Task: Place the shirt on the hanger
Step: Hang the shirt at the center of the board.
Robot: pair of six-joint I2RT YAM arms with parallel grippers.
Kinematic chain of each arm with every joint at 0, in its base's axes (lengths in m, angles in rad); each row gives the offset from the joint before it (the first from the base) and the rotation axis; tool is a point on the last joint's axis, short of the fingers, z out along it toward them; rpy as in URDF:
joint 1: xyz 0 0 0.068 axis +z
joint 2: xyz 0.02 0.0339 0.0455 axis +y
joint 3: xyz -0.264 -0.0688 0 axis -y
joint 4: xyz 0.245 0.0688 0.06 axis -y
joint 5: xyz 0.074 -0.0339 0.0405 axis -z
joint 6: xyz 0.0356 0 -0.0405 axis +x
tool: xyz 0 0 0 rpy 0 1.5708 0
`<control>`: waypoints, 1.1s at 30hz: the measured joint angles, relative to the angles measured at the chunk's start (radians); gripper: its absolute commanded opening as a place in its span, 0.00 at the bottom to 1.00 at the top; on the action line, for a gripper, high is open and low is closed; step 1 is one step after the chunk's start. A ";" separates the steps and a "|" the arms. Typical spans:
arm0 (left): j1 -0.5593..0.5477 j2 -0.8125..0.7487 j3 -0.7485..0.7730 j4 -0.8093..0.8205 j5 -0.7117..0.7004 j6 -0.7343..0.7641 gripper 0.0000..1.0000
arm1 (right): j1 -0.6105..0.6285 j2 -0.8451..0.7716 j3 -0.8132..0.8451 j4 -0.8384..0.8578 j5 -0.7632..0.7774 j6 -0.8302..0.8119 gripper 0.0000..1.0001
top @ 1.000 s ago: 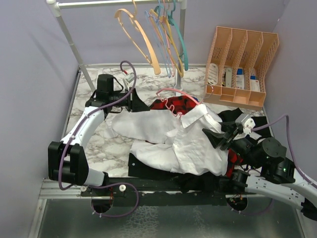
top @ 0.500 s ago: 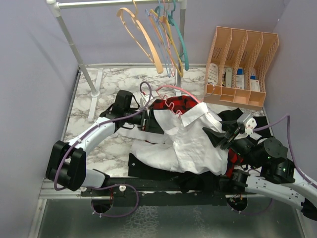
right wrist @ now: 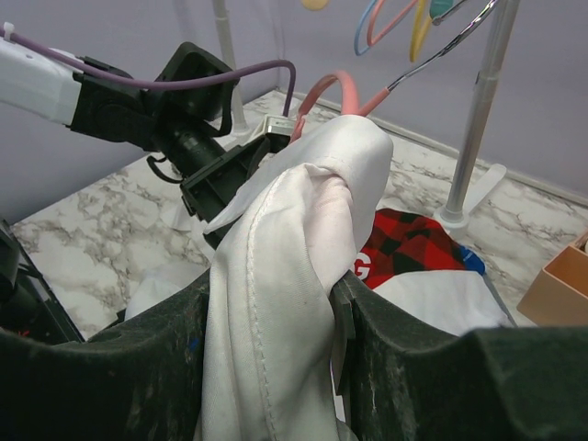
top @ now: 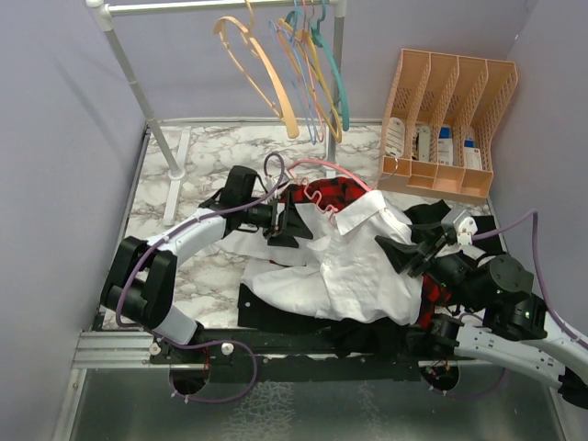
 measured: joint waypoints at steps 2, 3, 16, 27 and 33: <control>-0.011 0.000 0.020 -0.002 -0.013 -0.020 0.89 | 0.000 0.000 0.000 0.000 0.000 0.005 0.01; -0.015 0.000 0.028 0.000 -0.019 -0.029 0.88 | 0.000 0.000 0.000 0.000 0.000 0.007 0.01; -0.079 -0.001 0.045 0.006 -0.044 -0.151 0.52 | 0.000 -0.010 0.000 -0.001 0.007 0.030 0.01; -0.110 -0.015 -0.033 0.138 -0.018 -0.283 0.00 | 0.000 -0.029 0.000 -0.017 0.027 0.034 0.01; -0.071 -0.015 -0.008 0.183 -0.004 -0.279 0.00 | 0.000 -0.027 0.000 -0.018 0.027 0.034 0.01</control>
